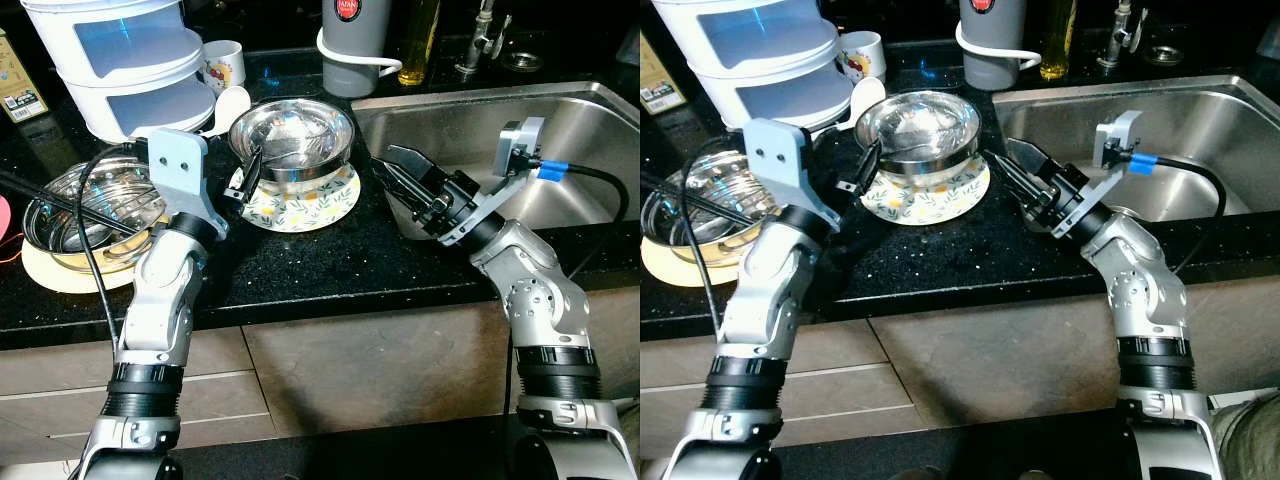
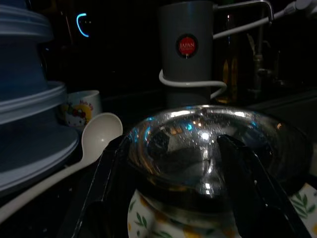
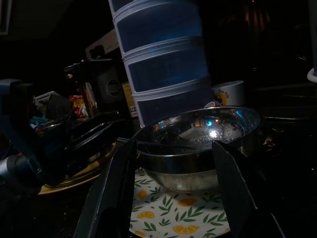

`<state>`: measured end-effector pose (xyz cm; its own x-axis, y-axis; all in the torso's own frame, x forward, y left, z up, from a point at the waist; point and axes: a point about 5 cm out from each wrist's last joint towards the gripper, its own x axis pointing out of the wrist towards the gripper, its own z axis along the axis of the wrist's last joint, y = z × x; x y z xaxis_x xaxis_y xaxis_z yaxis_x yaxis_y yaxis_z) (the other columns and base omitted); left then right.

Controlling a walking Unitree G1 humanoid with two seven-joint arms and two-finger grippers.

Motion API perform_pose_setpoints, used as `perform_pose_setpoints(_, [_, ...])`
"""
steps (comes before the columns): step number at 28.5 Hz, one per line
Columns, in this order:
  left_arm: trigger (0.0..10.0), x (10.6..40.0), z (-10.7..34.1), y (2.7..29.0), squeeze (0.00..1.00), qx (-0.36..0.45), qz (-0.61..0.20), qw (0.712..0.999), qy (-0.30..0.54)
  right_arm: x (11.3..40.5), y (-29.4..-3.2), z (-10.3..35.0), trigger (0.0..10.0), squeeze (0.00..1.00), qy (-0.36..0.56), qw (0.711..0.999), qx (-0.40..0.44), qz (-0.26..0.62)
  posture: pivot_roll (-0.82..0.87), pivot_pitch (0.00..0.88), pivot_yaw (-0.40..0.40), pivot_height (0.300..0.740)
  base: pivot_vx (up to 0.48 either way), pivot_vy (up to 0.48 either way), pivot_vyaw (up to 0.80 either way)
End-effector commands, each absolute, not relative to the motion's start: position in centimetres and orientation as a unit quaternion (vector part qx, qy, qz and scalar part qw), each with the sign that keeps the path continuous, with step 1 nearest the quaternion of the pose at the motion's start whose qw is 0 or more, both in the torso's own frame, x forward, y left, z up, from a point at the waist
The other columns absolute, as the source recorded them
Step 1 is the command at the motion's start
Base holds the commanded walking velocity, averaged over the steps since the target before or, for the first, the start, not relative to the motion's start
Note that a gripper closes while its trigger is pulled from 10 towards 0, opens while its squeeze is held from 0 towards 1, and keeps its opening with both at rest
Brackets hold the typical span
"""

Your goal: Kitchen organization

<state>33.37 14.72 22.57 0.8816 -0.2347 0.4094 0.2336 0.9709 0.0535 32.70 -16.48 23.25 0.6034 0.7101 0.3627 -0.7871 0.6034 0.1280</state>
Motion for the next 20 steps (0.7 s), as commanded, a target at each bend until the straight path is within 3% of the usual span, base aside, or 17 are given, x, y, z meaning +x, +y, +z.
perform_pose_setpoints(1, [10.0,33.6,22.5,15.4,0.0,-0.002,-0.114,0.971,-0.212,32.5,-16.3,23.5,10.0,0.0,-0.144,0.882,0.138,0.427,0.0,0.056,-0.012,0.732,0.0,0.0,0.0])
perform_pose_setpoints(11, [10.0,34.2,21.9,15.6,0.0,-0.008,-0.109,0.972,-0.206,32.4,-16.4,23.5,10.0,0.0,-0.144,0.883,0.137,0.425,0.0,0.057,-0.008,0.732,0.0,0.0,0.0])
perform_pose_setpoints(12, [2.7,34.4,21.6,15.7,0.0,-0.009,-0.11,0.973,-0.201,32.4,-16.4,23.6,10.0,0.0,-0.145,0.883,0.136,0.425,0.0,0.057,-0.01,0.732,0.0,0.0,0.0])
perform_pose_setpoints(13, [2.7,34.4,21.6,15.7,0.0,-0.009,-0.11,0.973,-0.201,32.4,-16.4,23.6,10.0,0.0,-0.145,0.883,0.136,0.425,0.0,0.057,-0.01,0.732,0.0,0.0,0.0])
perform_pose_setpoints(14, [0.0,34.5,21.3,15.7,0.0,-0.01,-0.11,0.974,-0.196,32.3,-16.4,23.6,10.0,0.0,-0.145,0.883,0.136,0.425,0.0,0.057,-0.01,0.732,0.0,0.0,0.0])
perform_pose_setpoints(20, [0.0,34.9,21.3,15.7,0.0,-0.013,-0.11,0.974,-0.197,32.2,-16.4,23.8,10.0,0.0,-0.147,0.883,0.133,0.425,-0.01,0.059,-0.01,0.732,0.0,0.0,0.0])
